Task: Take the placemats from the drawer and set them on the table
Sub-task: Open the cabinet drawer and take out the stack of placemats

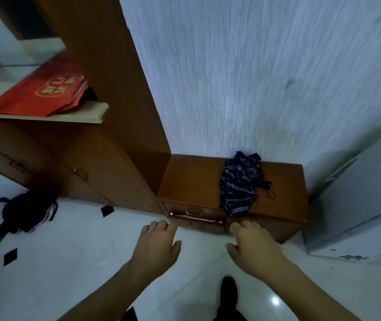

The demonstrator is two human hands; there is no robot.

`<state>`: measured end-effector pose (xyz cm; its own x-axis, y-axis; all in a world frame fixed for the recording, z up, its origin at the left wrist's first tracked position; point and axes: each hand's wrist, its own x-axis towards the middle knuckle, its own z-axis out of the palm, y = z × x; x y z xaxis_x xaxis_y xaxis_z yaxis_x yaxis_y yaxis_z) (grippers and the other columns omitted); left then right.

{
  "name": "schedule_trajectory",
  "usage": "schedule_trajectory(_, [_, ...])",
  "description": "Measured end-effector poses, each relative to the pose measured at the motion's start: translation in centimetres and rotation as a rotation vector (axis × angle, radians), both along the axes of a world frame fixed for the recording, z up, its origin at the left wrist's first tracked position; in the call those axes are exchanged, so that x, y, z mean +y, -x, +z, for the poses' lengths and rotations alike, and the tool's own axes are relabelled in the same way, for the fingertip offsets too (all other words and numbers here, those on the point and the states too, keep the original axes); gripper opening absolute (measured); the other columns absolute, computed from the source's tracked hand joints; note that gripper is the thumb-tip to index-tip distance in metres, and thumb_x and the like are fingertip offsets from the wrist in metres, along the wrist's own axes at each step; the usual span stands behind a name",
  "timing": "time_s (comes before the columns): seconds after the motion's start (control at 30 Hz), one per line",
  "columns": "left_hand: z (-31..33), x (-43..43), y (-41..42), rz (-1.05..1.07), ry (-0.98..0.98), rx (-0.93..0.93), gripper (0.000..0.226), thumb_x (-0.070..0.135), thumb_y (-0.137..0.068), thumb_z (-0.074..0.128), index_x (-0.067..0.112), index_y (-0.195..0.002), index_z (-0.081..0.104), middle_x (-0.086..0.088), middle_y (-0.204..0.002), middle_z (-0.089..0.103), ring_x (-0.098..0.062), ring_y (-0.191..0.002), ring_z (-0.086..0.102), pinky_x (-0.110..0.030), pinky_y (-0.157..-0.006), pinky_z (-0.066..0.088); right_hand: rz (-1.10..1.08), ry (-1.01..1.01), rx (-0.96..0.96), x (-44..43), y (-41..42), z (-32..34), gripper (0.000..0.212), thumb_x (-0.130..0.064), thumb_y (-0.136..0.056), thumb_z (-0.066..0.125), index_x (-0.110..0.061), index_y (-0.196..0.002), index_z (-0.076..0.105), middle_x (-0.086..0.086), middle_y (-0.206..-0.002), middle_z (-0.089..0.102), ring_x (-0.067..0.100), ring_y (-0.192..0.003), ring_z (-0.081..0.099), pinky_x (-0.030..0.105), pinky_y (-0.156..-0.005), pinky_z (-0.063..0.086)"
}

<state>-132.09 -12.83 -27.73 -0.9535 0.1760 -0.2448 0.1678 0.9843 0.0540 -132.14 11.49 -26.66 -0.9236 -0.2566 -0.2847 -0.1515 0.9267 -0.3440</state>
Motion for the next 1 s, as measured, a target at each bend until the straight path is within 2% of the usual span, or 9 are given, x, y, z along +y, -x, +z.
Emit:
schedule_trajectory(0.13, [-4.3, 0.4, 5.8, 0.045, -0.036, -0.05, 0.042, 0.044, -0.092, 0.047, 0.02, -0.125, 0.056, -0.003, -0.116, 0.063, -0.023, -0.106, 0.056, -0.037, -0.094, 0.042, 0.063, 0.043, -0.04, -1.1, 6.6, -4.7, 0.043, -0.041, -0.093, 0.05, -0.018, -0.128, 0.051, 0.006, -0.122, 0.057, 0.025, -0.113, 0.05, 0.035, -0.089, 0.042])
schedule_trajectory(0.2, [-7.1, 0.1, 8.3, 0.066, -0.045, -0.079, 0.04, 0.043, -0.089, 0.048, 0.019, -0.119, 0.06, -0.005, -0.111, 0.066, -0.025, -0.101, 0.058, -0.039, -0.089, 0.044, 0.084, 0.064, -0.077, -1.7, 9.1, -7.8, 0.04, -0.041, -0.093, 0.05, -0.016, -0.124, 0.053, 0.008, -0.12, 0.057, 0.026, -0.112, 0.051, 0.036, -0.09, 0.044])
schedule_trajectory(0.33, [-12.9, -0.6, 12.7, 0.084, -0.079, -0.148, 0.041, 0.041, -0.092, 0.049, 0.02, -0.127, 0.054, -0.003, -0.125, 0.061, -0.023, -0.113, 0.054, -0.036, -0.098, 0.04, 0.05, 0.108, -0.138, -3.2, 12.5, -14.3, 0.035, -0.04, -0.093, 0.05, -0.016, -0.118, 0.055, 0.007, -0.116, 0.058, 0.025, -0.108, 0.052, 0.036, -0.087, 0.048])
schedule_trajectory(0.5, [-24.6, -2.2, 17.5, 0.036, -0.094, -0.234, 0.046, 0.043, -0.093, 0.048, 0.022, -0.134, 0.049, -0.002, -0.137, 0.054, -0.021, -0.124, 0.049, -0.035, -0.105, 0.037, -0.083, 0.153, -0.238, -4.7, 14.2, -25.8, 0.033, -0.036, -0.092, 0.053, -0.015, -0.117, 0.058, 0.007, -0.107, 0.061, 0.023, -0.1, 0.056, 0.035, -0.082, 0.051])
schedule_trajectory(0.6, [-31.7, -3.4, 20.1, 0.03, -0.075, -0.271, 0.049, 0.043, -0.094, 0.048, 0.022, -0.137, 0.045, -0.002, -0.142, 0.05, -0.021, -0.128, 0.046, -0.036, -0.109, 0.035, -0.161, 0.138, -0.312, -5.0, 14.4, -32.3, 0.036, -0.036, -0.092, 0.055, -0.015, -0.121, 0.058, 0.009, -0.113, 0.06, 0.023, -0.104, 0.056, 0.035, -0.088, 0.052])
schedule_trajectory(0.83, [-50.2, -7.1, 24.6, -0.04, 0.024, -0.311, 0.063, 0.033, -0.088, 0.055, 0.011, -0.143, 0.036, -0.012, -0.142, 0.048, -0.031, -0.127, 0.047, -0.041, -0.1, 0.042, -0.099, 0.007, -0.41, -8.2, 19.6, -48.7, 0.055, -0.047, -0.094, 0.048, -0.017, -0.139, 0.04, 0.008, -0.136, 0.047, 0.024, -0.123, 0.045, 0.036, -0.104, 0.041])
schedule_trajectory(1.0, [-57.8, -8.5, 25.9, -0.085, 0.048, -0.332, 0.062, 0.031, -0.085, 0.058, 0.01, -0.139, 0.035, -0.014, -0.143, 0.043, -0.035, -0.134, 0.036, -0.043, -0.103, 0.04, -0.043, -0.124, -0.379, -9.3, 22.2, -56.6, 0.074, -0.05, -0.092, 0.049, -0.015, -0.151, 0.021, 0.014, -0.154, 0.026, 0.033, -0.139, 0.032, 0.045, -0.109, 0.036])
